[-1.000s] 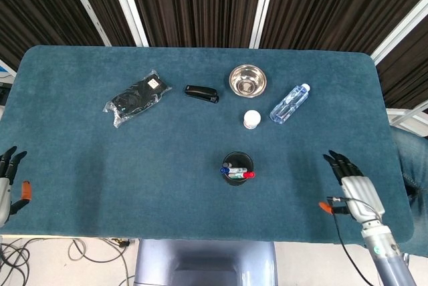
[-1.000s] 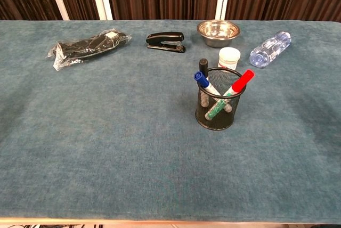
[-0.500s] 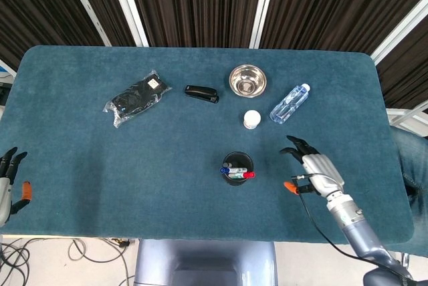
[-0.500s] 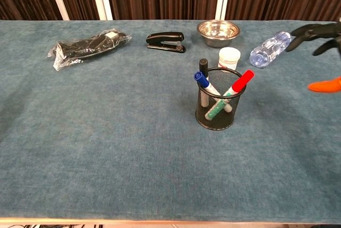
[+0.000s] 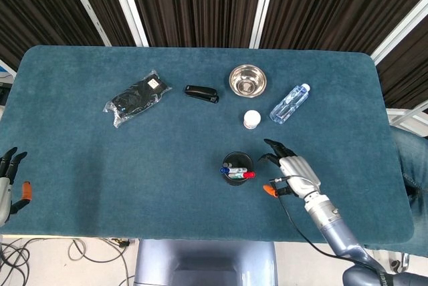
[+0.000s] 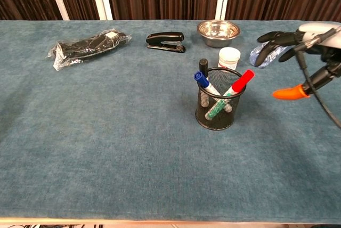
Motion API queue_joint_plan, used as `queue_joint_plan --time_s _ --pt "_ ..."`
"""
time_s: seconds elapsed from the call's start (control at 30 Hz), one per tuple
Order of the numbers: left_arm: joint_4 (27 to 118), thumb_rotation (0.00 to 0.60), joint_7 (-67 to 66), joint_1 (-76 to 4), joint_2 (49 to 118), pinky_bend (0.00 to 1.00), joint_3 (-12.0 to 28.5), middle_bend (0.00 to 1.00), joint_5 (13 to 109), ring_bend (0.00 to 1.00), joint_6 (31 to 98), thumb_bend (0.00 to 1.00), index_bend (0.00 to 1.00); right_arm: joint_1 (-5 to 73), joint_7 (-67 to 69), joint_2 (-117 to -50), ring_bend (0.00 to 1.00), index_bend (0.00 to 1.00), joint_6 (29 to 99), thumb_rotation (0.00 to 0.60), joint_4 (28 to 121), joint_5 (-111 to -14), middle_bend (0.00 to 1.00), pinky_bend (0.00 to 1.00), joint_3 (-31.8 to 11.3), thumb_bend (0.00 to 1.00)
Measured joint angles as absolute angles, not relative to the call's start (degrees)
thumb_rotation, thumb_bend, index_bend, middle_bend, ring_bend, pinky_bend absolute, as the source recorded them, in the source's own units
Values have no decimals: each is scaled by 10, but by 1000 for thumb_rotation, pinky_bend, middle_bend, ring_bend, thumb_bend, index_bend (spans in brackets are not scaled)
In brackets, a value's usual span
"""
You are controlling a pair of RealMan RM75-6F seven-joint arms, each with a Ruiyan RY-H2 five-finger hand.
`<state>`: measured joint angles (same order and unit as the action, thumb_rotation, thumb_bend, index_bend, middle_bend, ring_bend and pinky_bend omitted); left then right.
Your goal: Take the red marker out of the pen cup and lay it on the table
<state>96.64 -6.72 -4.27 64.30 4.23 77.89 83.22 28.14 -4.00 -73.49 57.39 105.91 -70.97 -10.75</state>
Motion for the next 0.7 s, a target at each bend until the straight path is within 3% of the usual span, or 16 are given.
queue_joint_plan --time_s 0.37,0.7 --pt "968 600 -67 -42 643 52 42 37 778 95 832 553 113 306 -82 -774 36 406 577 600 1057 -677 0 162 -115 316" --pt "969 600 -67 -43 642 52 42 37 776 95 831 554 113 327 -107 -798 36 436 577 600 1047 -646 0 162 -119 389"
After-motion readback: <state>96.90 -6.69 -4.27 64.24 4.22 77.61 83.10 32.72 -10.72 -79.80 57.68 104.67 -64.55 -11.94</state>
